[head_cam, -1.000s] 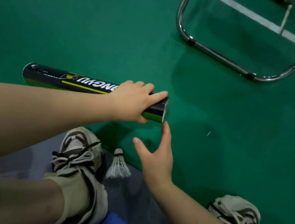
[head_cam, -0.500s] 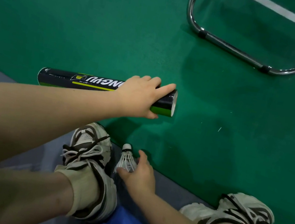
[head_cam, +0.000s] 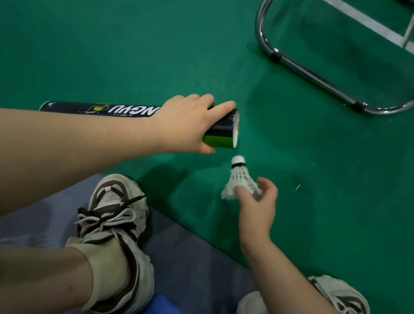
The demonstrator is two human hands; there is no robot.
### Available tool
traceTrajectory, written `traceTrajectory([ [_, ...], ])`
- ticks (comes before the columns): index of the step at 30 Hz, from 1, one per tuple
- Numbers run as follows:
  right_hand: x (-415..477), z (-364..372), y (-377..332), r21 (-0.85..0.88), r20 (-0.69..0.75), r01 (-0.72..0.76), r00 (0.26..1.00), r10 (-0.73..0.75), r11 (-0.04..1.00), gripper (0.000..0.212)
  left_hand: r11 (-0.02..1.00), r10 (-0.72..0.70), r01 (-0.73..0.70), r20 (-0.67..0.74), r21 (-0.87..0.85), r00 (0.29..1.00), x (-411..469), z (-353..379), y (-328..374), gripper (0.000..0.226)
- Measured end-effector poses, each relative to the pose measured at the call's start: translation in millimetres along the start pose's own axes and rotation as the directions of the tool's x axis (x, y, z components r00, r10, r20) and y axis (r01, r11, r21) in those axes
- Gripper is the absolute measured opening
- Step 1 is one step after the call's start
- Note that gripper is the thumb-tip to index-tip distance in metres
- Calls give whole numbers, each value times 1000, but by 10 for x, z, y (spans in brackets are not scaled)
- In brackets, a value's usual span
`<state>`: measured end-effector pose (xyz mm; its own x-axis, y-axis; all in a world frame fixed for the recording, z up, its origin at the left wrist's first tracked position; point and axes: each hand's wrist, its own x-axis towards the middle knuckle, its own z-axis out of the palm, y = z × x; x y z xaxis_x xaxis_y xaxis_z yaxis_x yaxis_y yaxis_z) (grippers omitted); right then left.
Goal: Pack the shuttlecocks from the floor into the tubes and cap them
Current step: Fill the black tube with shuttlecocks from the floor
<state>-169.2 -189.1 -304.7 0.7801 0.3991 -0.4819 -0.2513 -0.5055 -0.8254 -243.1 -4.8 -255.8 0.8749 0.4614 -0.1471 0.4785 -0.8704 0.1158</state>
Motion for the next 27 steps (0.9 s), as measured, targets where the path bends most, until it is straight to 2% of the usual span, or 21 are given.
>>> traceTrajectory([
  [3, 247, -258, -348, 249, 9, -36, 999, 34, 968, 37, 1000, -1, 1, 7, -1, 1000, 24, -24, 66, 93],
  [5, 340, -405, -557, 298, 100, -28, 995, -2, 954, 31, 1000, 6, -6, 12, 3, 1000, 38, -41, 138, 92],
  [10, 363, -483, -934, 128, 363, 118, 918, -157, 985, 38, 999, 28, -28, -18, -23, 999, 65, -173, 397, 94],
  [15, 250, -386, -1131, 72, 350, 247, 901, -256, 966, 77, 997, 62, -65, -85, -38, 994, 59, -341, 669, 94],
  [16, 223, -383, -1147, 55, 345, 274, 897, -276, 960, 80, 997, 63, -67, -99, -43, 993, 58, -374, 709, 93],
  [20, 152, -478, -1241, -72, 304, 379, 889, -342, 923, 60, 996, 52, -60, -133, -63, 990, 42, -513, 828, 93],
  [27, 27, -682, -1673, -98, 349, 407, 869, -352, 908, 81, 991, 50, -77, -222, -114, 974, 82, -930, 923, 95],
])
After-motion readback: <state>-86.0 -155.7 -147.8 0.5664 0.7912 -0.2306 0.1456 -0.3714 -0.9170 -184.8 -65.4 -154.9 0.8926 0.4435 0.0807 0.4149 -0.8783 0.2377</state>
